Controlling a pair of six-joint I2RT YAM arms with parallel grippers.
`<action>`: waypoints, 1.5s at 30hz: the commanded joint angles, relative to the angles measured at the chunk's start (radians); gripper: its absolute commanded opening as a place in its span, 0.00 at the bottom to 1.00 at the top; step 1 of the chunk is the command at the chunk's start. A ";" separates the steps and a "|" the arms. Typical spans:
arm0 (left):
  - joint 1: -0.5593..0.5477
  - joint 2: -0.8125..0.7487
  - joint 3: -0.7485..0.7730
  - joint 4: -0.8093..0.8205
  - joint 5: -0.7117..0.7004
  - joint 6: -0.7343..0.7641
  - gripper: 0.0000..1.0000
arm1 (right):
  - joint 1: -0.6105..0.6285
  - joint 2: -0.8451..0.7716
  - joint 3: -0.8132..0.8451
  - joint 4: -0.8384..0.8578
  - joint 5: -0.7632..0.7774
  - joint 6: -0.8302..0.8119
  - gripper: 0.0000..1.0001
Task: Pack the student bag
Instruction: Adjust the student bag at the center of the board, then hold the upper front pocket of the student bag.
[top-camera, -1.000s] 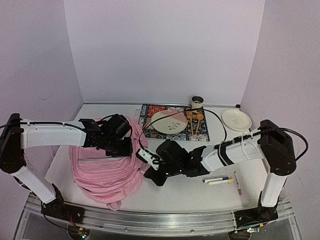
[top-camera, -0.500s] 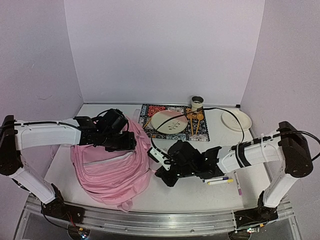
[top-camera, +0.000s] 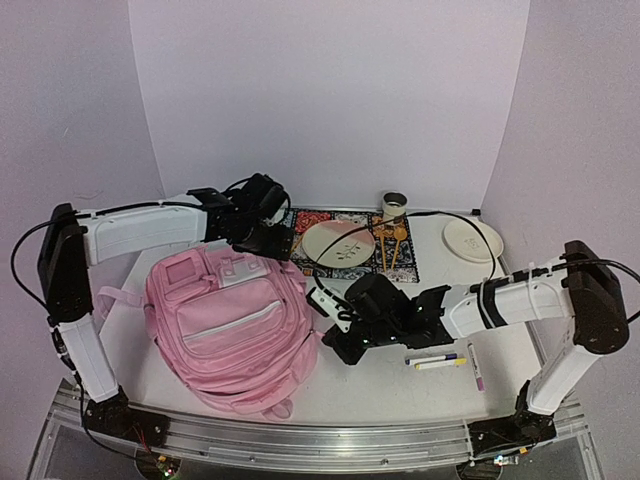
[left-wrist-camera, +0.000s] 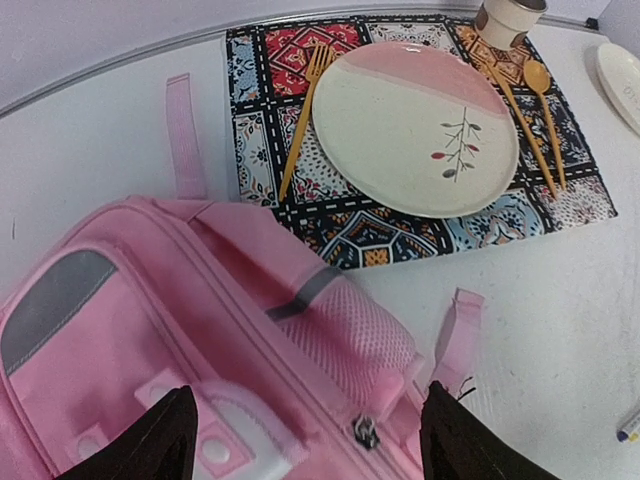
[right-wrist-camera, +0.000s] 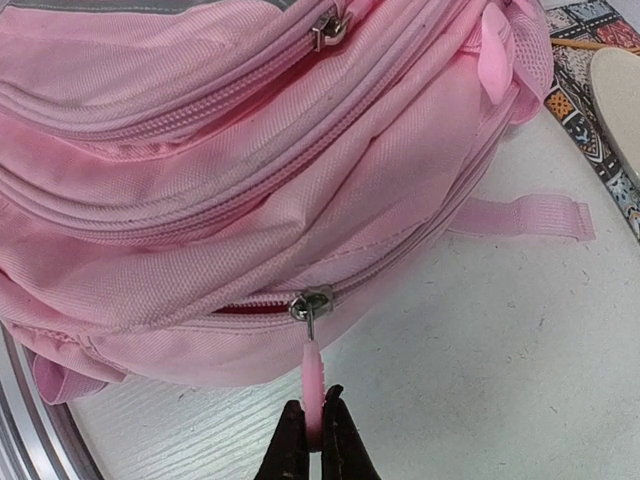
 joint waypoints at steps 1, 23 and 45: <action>0.007 0.127 0.122 -0.080 -0.056 0.142 0.78 | 0.000 0.005 0.021 0.014 0.010 -0.001 0.00; 0.334 0.369 0.161 -0.141 -0.090 0.057 0.65 | 0.006 -0.125 -0.007 -0.018 -0.073 0.049 0.00; 0.199 -0.091 0.000 -0.140 0.251 0.259 0.78 | -0.088 -0.003 0.055 -0.007 0.002 -0.021 0.00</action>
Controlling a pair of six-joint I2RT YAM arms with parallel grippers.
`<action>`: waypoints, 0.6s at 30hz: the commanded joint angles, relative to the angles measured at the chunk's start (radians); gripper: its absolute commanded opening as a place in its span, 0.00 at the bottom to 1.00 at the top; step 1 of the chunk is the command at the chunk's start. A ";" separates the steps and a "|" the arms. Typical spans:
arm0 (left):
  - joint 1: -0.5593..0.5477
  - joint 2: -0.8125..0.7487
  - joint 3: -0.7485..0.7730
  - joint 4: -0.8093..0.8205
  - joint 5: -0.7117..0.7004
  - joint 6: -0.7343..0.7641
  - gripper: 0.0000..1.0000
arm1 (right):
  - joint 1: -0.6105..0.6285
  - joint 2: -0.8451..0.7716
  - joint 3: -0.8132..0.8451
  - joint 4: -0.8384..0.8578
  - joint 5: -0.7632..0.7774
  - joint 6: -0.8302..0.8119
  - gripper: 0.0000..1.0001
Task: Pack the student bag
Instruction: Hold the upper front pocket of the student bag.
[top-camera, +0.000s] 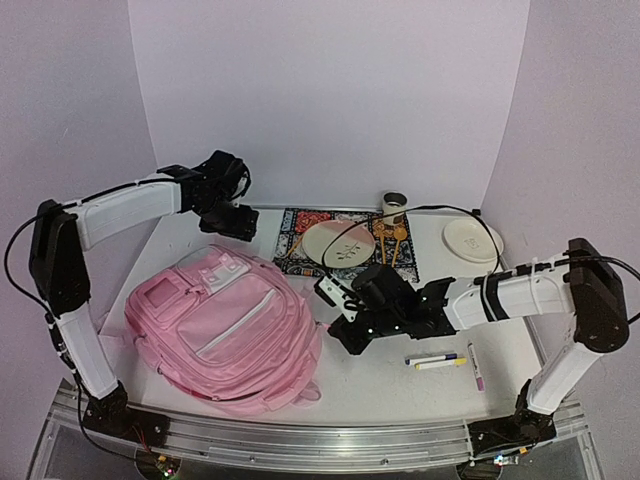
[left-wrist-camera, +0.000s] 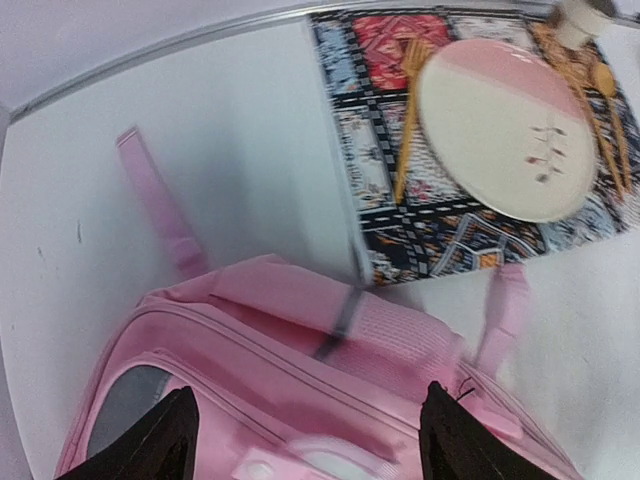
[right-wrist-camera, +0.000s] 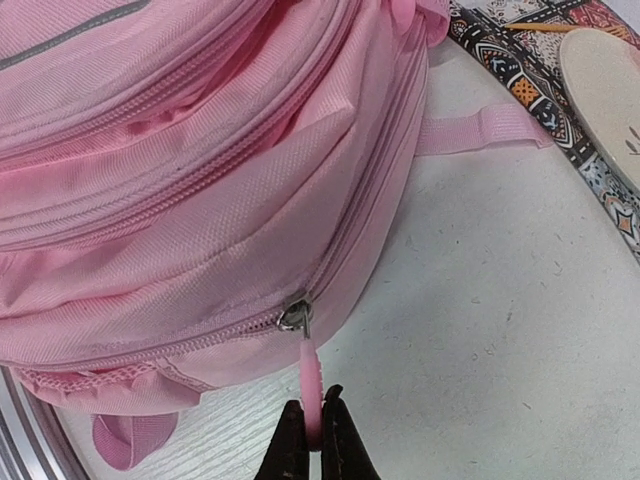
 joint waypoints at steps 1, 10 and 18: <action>-0.062 -0.110 -0.083 -0.012 0.126 0.098 0.78 | -0.025 0.008 0.050 0.013 0.015 -0.034 0.00; -0.253 -0.278 -0.245 -0.023 0.104 -0.175 0.80 | -0.028 0.001 0.043 0.022 0.000 0.017 0.00; -0.431 -0.323 -0.343 -0.027 -0.010 -0.344 0.78 | -0.027 0.019 0.046 0.040 -0.039 0.031 0.00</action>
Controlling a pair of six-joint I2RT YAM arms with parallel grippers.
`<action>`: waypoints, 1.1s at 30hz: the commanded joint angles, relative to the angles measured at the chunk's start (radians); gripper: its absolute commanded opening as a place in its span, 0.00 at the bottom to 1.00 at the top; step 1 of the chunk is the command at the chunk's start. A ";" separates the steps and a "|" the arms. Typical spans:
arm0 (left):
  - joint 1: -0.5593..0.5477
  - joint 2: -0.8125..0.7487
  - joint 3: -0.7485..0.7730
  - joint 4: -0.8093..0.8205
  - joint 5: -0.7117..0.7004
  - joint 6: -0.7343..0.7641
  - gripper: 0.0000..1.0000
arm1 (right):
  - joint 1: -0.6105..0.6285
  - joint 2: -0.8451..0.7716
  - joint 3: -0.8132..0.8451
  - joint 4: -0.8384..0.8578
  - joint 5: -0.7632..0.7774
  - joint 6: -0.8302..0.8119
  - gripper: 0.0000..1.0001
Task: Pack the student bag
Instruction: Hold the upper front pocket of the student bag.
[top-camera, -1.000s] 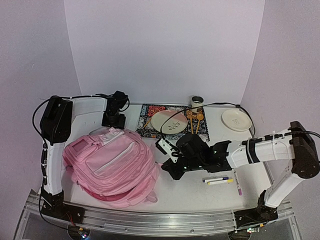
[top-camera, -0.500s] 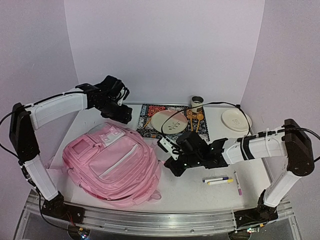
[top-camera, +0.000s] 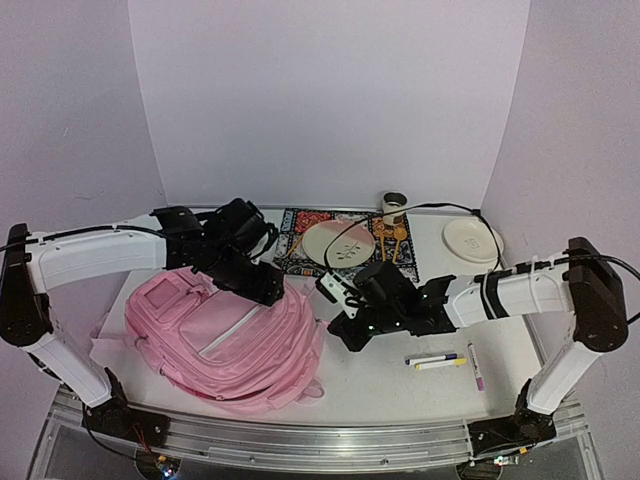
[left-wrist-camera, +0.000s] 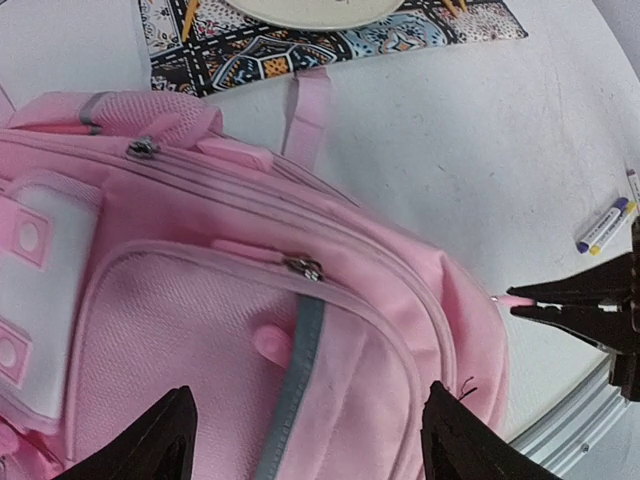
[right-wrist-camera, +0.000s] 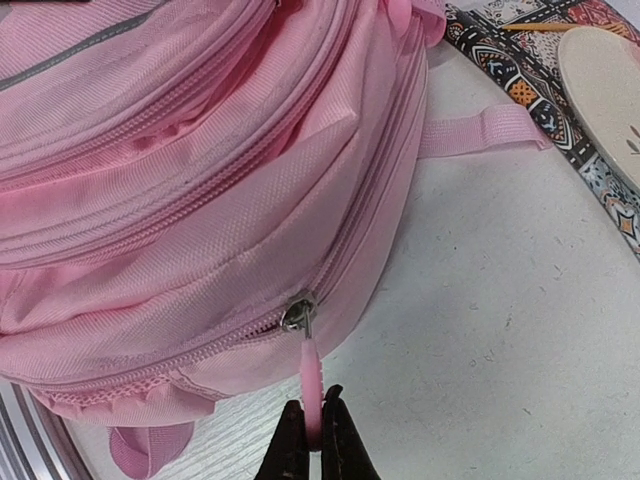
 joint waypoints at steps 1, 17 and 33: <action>-0.067 -0.040 -0.030 -0.002 -0.095 -0.120 0.78 | -0.007 0.015 0.038 0.031 -0.010 0.018 0.00; -0.201 0.102 0.003 -0.075 -0.303 -0.173 0.69 | -0.007 0.018 0.037 0.038 -0.028 0.028 0.00; -0.220 0.182 0.068 -0.079 -0.365 -0.189 0.21 | -0.006 -0.035 0.001 0.040 -0.071 0.052 0.00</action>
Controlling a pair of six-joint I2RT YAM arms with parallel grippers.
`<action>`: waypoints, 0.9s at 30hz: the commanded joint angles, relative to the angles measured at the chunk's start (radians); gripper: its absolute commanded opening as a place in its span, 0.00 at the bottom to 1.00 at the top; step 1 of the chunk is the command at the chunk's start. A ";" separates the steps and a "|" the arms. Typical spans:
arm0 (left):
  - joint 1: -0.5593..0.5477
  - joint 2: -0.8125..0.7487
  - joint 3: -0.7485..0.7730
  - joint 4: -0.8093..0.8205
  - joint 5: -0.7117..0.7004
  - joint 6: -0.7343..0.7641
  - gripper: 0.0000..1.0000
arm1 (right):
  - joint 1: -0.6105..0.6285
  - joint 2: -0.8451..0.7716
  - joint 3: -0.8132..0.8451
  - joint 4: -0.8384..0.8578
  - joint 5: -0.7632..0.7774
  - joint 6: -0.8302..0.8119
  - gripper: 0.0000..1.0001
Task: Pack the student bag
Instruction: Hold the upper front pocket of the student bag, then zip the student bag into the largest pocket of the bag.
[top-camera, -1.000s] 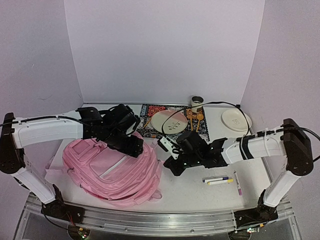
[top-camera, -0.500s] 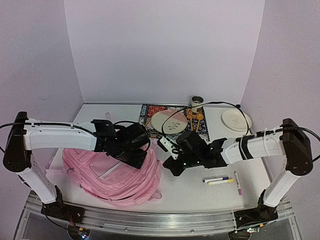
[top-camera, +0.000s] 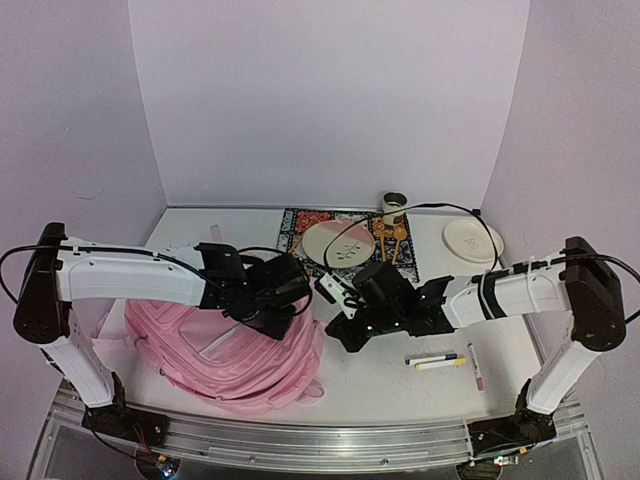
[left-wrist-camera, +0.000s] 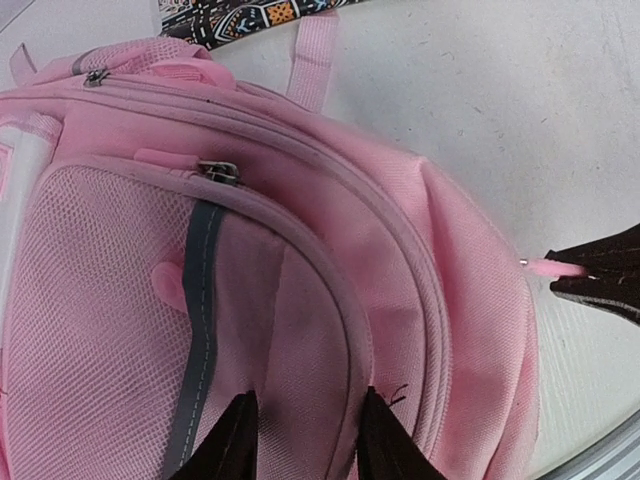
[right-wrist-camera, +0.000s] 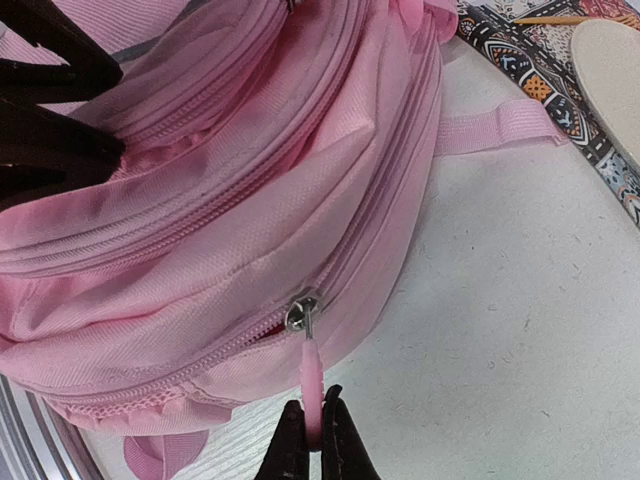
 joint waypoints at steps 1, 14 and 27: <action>0.008 0.049 0.072 -0.018 -0.094 -0.023 0.17 | -0.003 -0.051 -0.005 0.024 -0.041 0.027 0.00; 0.132 0.136 0.152 -0.007 -0.138 -0.103 0.00 | 0.129 -0.224 -0.141 0.012 0.040 0.101 0.00; 0.269 0.189 0.293 0.072 -0.012 -0.141 0.00 | 0.283 -0.158 -0.149 0.056 0.134 0.157 0.00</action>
